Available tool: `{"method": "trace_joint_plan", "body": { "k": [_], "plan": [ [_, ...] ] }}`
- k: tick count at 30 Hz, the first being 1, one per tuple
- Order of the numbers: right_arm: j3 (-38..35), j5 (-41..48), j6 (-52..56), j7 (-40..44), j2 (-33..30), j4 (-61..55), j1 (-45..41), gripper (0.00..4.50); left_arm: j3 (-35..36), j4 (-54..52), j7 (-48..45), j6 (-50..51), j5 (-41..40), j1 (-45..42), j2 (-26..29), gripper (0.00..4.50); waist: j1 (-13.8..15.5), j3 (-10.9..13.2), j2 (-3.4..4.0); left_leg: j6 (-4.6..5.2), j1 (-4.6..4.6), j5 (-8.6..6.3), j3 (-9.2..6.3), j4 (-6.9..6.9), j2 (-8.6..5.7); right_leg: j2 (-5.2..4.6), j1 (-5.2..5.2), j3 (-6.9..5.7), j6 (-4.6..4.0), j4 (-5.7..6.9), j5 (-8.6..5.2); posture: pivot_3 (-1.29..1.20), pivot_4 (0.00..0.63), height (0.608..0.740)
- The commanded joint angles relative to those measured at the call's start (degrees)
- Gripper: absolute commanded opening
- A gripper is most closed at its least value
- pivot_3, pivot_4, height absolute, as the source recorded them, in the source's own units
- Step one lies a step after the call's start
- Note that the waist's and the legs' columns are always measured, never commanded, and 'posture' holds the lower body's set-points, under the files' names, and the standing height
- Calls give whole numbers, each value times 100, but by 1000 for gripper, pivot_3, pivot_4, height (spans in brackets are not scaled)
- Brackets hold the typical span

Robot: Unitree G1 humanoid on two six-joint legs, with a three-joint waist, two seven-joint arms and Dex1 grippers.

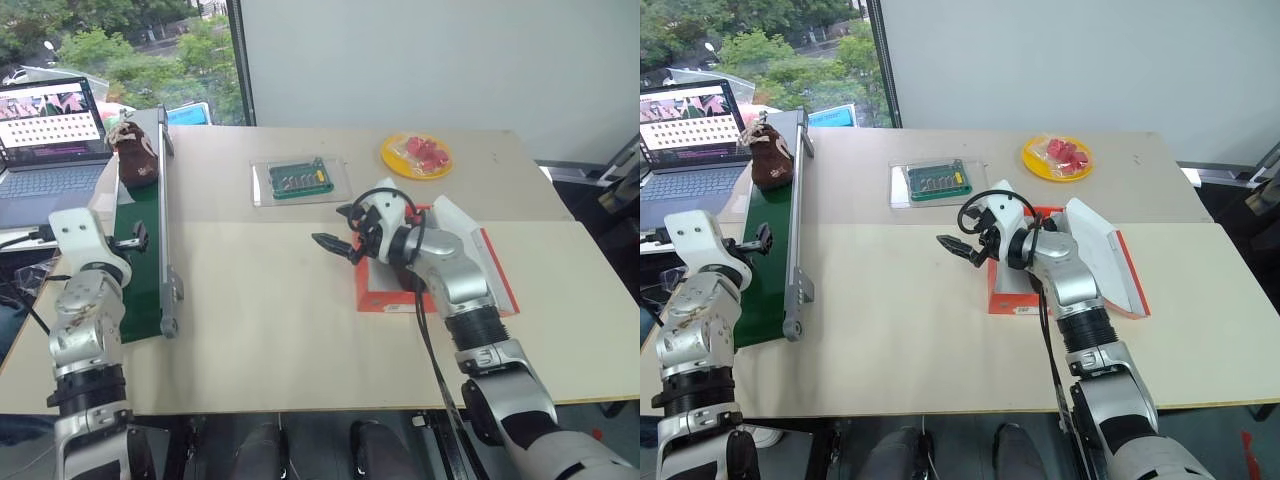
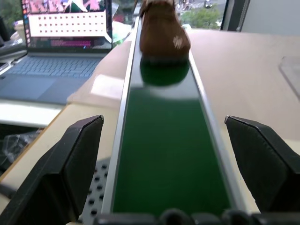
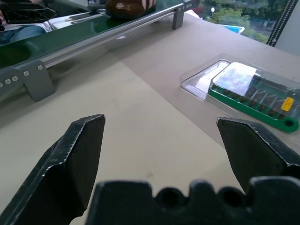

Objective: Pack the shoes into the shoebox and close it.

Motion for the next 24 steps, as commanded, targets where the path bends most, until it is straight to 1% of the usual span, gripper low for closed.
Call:
{"method": "trace_joint_plan", "body": {
  "k": [1, 6, 12, 17, 21, 22, 23, 24],
  "plan": [
    [-131, 89, -85, -17, -27, -243, -162, 4495, 9, 337, -127, -193, 17, -484, 321, 4442, -12, 0, 0, 0, 0, 0, 1, 0, 0, 1, 0, 0, 0, 0, 0, 0, 150, 740],
    [-145, 82, -61, -53, -17, -281, -136, 4495, -107, 1147, -316, -466, 95, -1095, 554, 4442, -10, 0, 0, -2, -1, 1, 4, 0, -1, 1, 0, -3, 0, -1, 0, 0, 150, 740],
    [-166, 61, -43, -92, -64, -275, -140, 4495, -268, 2221, -310, -651, 245, -1701, 741, 4442, -10, 0, 0, -4, -2, 4, 19, 0, -2, 2, 0, -6, 0, 0, 0, 0, 150, 740],
    [-154, 60, 10, -102, -110, -346, -100, 4495, -232, 2818, -318, -506, 157, -1877, 643, 4442, -12, 0, -1, -5, -4, 4, 33, 0, -2, 1, -1, -8, 0, -1, 0, 0, 150, 740],
    [-152, 84, 61, -117, -141, -415, -78, 4495, -443, 2856, -675, -207, 149, -1786, 560, 4442, -14, 0, -1, -6, -4, 4, 37, 0, -2, 1, -1, -9, 0, -1, 0, 0, 150, 740],
    [-148, 85, 72, -118, -150, -430, -75, 4500, -492, 2777, -723, -48, 147, -1712, 529, 3941, -15, 0, -1, -6, -5, 5, 37, 0, -2, 2, -1, -10, 0, -1, 0, 0, 150, 740],
    [-146, 87, 83, -119, -153, -439, -77, 4500, -474, 2700, -730, 85, 97, -1640, 483, 3788, -14, 0, 0, -6, -5, 5, 37, 0, -2, 2, -1, -9, 0, 0, 0, 0, 150, 740],
    [-142, 83, 90, -118, -159, -446, -77, 4500, -450, 2593, -725, 187, 49, -1555, 439, 3352, -9, 0, 0, -7, -4, 5, 38, 0, -3, 1, -1, -9, 0, 0, 0, 0, 150, 740]
  ]
}}
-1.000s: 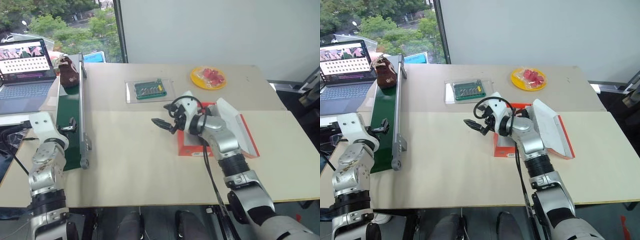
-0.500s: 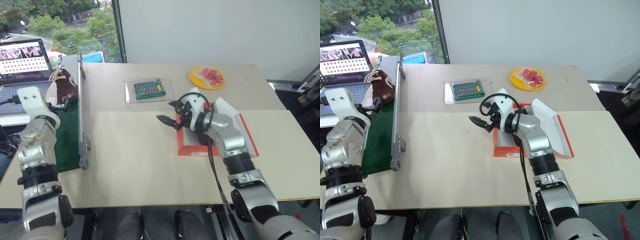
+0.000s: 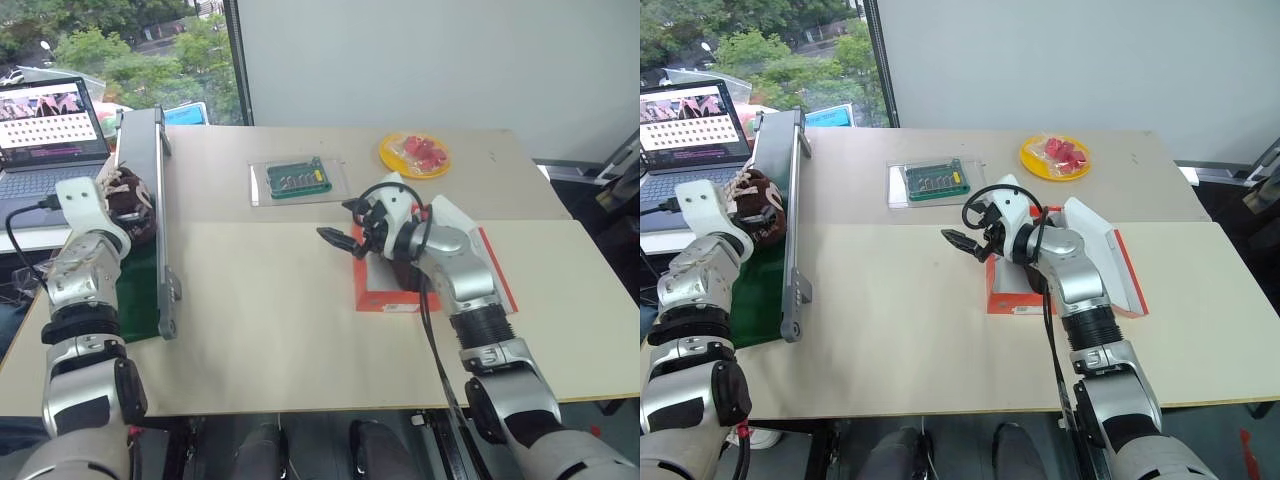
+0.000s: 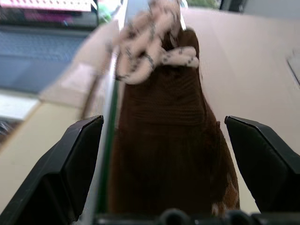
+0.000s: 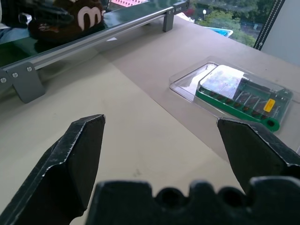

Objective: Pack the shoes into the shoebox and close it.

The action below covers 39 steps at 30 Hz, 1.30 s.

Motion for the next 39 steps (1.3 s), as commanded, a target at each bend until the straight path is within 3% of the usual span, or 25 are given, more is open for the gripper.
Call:
{"method": "trace_joint_plan", "body": {
  "k": [1, 7, 11, 16, 20, 26, 33, 39],
  "plan": [
    [-115, 87, 32, -4, -54, -294, -75, 4500, -1, -428, -132, 430, -194, 237, -97, 2979, 20, -1, 1, 0, 2, 0, 0, 0, 0, 0, 0, 1, 0, 3, 0, 0, 150, 740],
    [-87, 62, 47, 4, -62, -280, -90, 4500, 270, -961, 187, 544, -350, 444, -220, 962, 70, -1, 1, -1, 14, 2, -8, 0, 0, -3, 16, -6, 0, 8, 0, 0, 150, 740],
    [-56, 51, 58, 4, -43, -268, -111, 4500, 502, -1299, 506, 447, -449, 418, -279, 163, 72, -1, 1, -1, 13, 2, -19, 0, 1, -2, 15, -6, 0, 8, 0, 0, 150, 740],
    [-480, 581, 501, -156, 179, -342, -206, 4500, 392, -2323, 5, 539, -1122, 266, -734, 87, 66, -1, -2, -1, -6, 2, -28, 0, -1, -4, 1, -7, 0, 3, 0, 0, 150, 740],
    [-1654, 1936, 1810, -866, 610, -292, -669, 4500, -236, -3294, -633, 1122, -1705, 192, -1259, 87, 76, -1, -2, -2, -14, 2, -30, 6, 1, -6, 0, -12, 0, 3, 1, 0, 150, 740],
    [-3112, 3435, 3294, -2282, 847, 63, -1316, 4500, -905, -3934, -810, 1646, -2101, -69, -1938, 87, 33, -1, -2, -2, -8, 2, -42, 8, 4, -1, 3, -10, 0, 4, 1, 0, 150, 740],
    [-3006, 3701, 4026, -2609, 799, -277, -1117, 4500, -1422, -3849, -1081, 1760, -2071, -314, -2318, 87, -41, -1, -1, 2, -8, 2, -40, 7, 2, 4, -4, 11, 0, 3, 1, 0, 150, 740],
    [-3020, 3882, 4167, -2783, 879, -520, -992, 4500, -1460, -3734, -1029, 1740, -2139, -418, -2543, 87, -16, -1, -1, 5, -10, 3, -42, 7, 0, 2, -5, 11, 0, 2, 0, 0, 150, 740]
  ]
}}
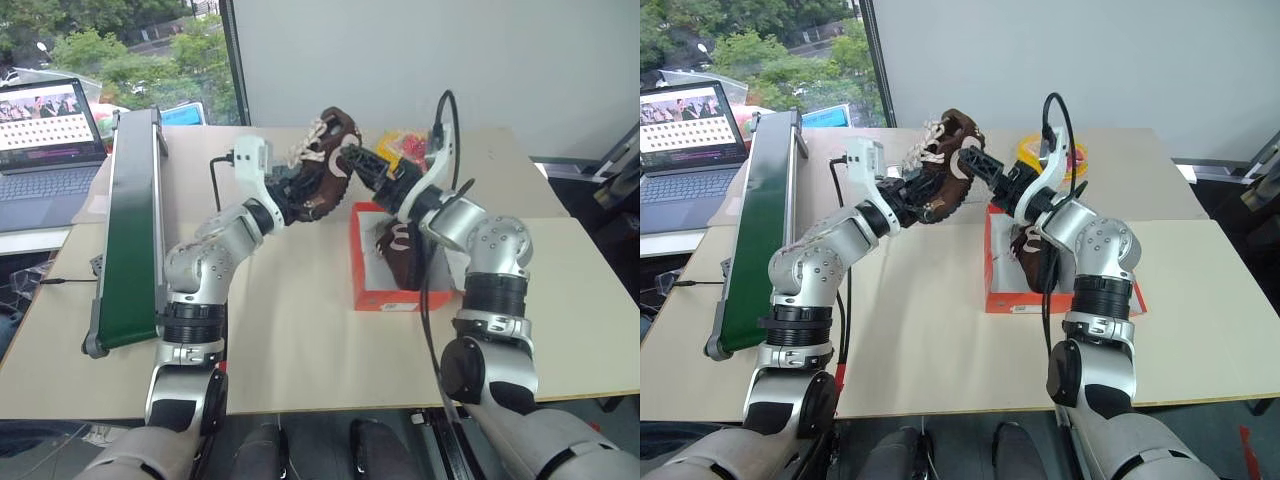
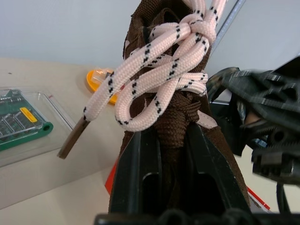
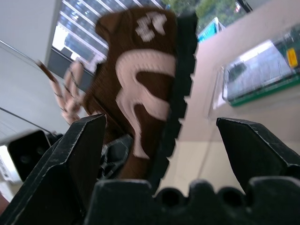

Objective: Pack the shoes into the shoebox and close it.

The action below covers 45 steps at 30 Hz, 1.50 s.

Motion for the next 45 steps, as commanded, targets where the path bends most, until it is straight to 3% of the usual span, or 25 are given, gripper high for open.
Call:
{"method": "trace_joint_plan", "body": {
  "k": [1, 3, 6, 15, 16, 17, 18, 19, 26, 32, 36, 45],
  "plan": [
    [-38, 285, 43, -54, 17, -394, -83, 4500, -41, -121, -24, -84, -71, -246, -178, 87, 16, 0, 0, 1, 0, 0, 0, 0, -1, 0, 0, 0, 0, 0, 0, 0, 150, 740],
    [-29, 324, 39, -84, 20, -426, -66, 4500, -92, -133, -31, -75, -51, -238, -257, 87, 24, 0, 0, 2, 0, 0, 0, 0, -1, 0, 0, 0, 0, -1, 0, 0, 150, 740],
    [-42, 379, 11, -142, 36, -440, -48, 3768, -103, -113, -14, -79, -50, -267, -351, 87, 24, 0, 0, 2, -1, -1, 0, 0, -1, 0, 0, 0, 0, -3, 0, 0, 150, 740],
    [-210, 508, -72, -325, 42, -385, -165, 779, 3, -79, 67, -26, -35, -292, -310, 87, 23, 0, 0, 3, -1, 0, -1, 0, 0, 1, 0, 1, 0, -4, 0, 0, 150, 740],
    [-238, 492, -109, -366, 23, -334, -200, 618, 37, -89, 52, -25, -53, -263, -278, 87, 24, 0, 0, 3, -1, 0, -1, 0, 0, 1, 0, 0, 0, -4, 0, 0, 150, 740],
    [-254, 486, -135, -397, 8, -297, -223, 455, 59, -95, 44, -26, -63, -244, -258, 1054, 23, 0, 0, 3, -1, 0, -1, 0, 0, 1, 1, 0, 0, -4, 0, 0, 150, 740],
    [-270, 485, -159, -428, -5, -262, -241, 434, 92, -96, 37, -31, -84, -219, -248, 1170, 22, 0, 0, 3, 0, 0, 0, 0, 0, 1, 1, 1, 0, -4, 0, 0, 150, 740],
    [-286, 482, -178, -445, -27, -224, -261, 407, 139, -103, 22, -10, -131, -191, -233, 1776, 23, 0, 0, 3, 0, 0, -1, 0, 0, 1, 0, 1, 0, -4, 0, 0, 150, 740],
    [-278, 360, -281, -469, -320, 8, -422, 377, 392, -82, 144, 63, -158, -142, 15, 4413, 23, 0, 0, 4, -2, -1, -1, 0, 0, 1, 0, 0, 0, -7, 0, 0, 150, 740],
    [866, -638, -242, 658, -1824, 480, -582, 376, 599, -63, 181, -16, -63, 45, 492, 4500, 33, 1, 1, 10, -3, -5, 1, -1, -3, -1, 0, 0, 1, -11, 0, 0, 150, 740],
    [1338, -941, -208, 1658, -2430, 1063, -495, 376, 623, -123, 234, -54, -39, 171, 526, 4500, 38, 1, 0, 39, -3, -22, 2, -1, -2, 0, 5, 0, 2, -20, 0, 0, 150, 740],
    [1988, -1725, -633, 3079, -2797, 2286, -427, 376, 475, -359, 283, -57, 42, 370, 513, 4500, 36, 1, 0, 33, -2, -18, 5, -1, -3, -1, 5, 4, 4, -21, 1, 0, 150, 740]
  ]
}}
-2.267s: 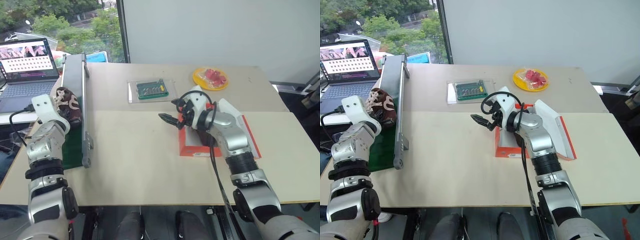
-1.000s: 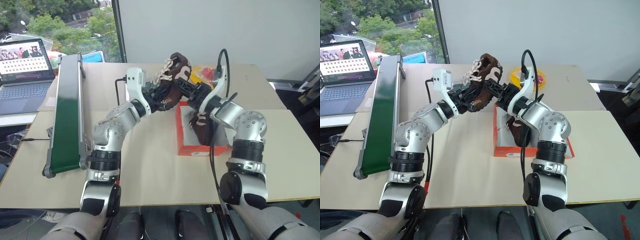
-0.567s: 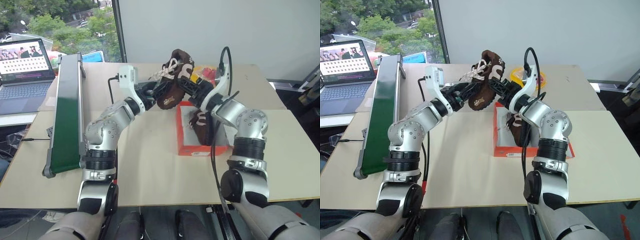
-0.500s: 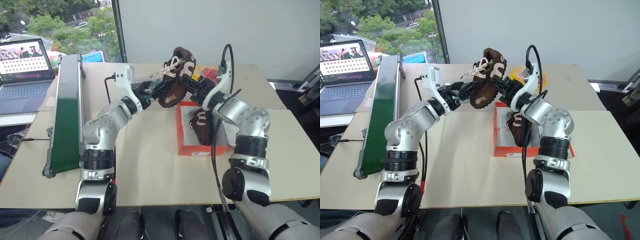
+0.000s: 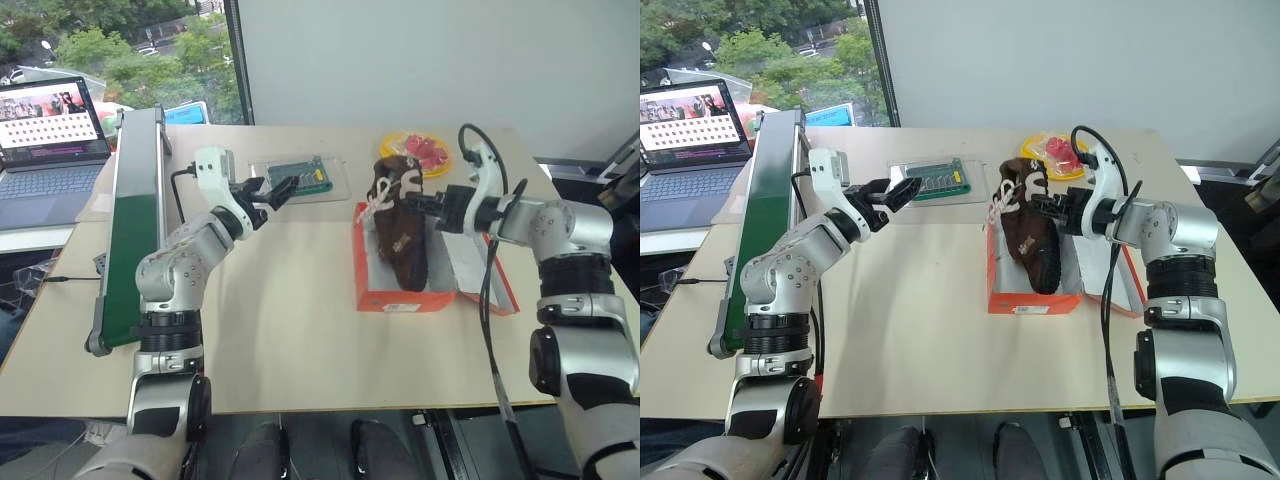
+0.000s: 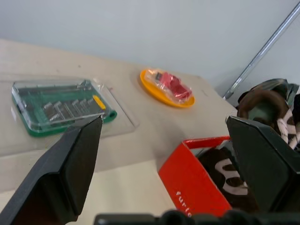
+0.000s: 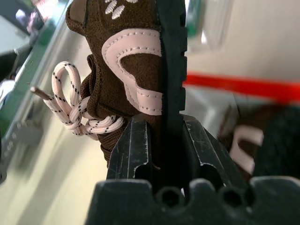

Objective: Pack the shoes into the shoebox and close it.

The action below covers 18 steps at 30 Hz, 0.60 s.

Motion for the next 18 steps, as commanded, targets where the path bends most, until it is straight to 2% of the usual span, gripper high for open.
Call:
{"method": "trace_joint_plan", "body": {
  "k": [1, 9, 18],
  "plan": [
    [-88, -188, -352, 364, -36, 455, -94, 376, -30, -334, 5, -59, 5, -23, 21, 4500, 3, 0, 0, 0, 0, 0, 0, 0, 0, 0, 1, 0, 0, 0, 0, 0, 150, 740],
    [85, -721, -708, 690, 215, 1282, -249, 376, -14, -387, 63, -52, 52, -6, 10, 4500, -3, 0, 0, -25, 1, 15, 1, 0, 0, 0, 0, 1, 0, 0, 0, 0, 150, 740],
    [882, -1989, -1664, 769, 596, 2213, -384, 376, 80, -756, 290, -18, 21, 311, -8, 4500, -27, -1, 0, -27, 19, 16, 2, 1, 1, 1, 17, 4, 2, 2, 1, 0, 150, 740]
  ]
}}
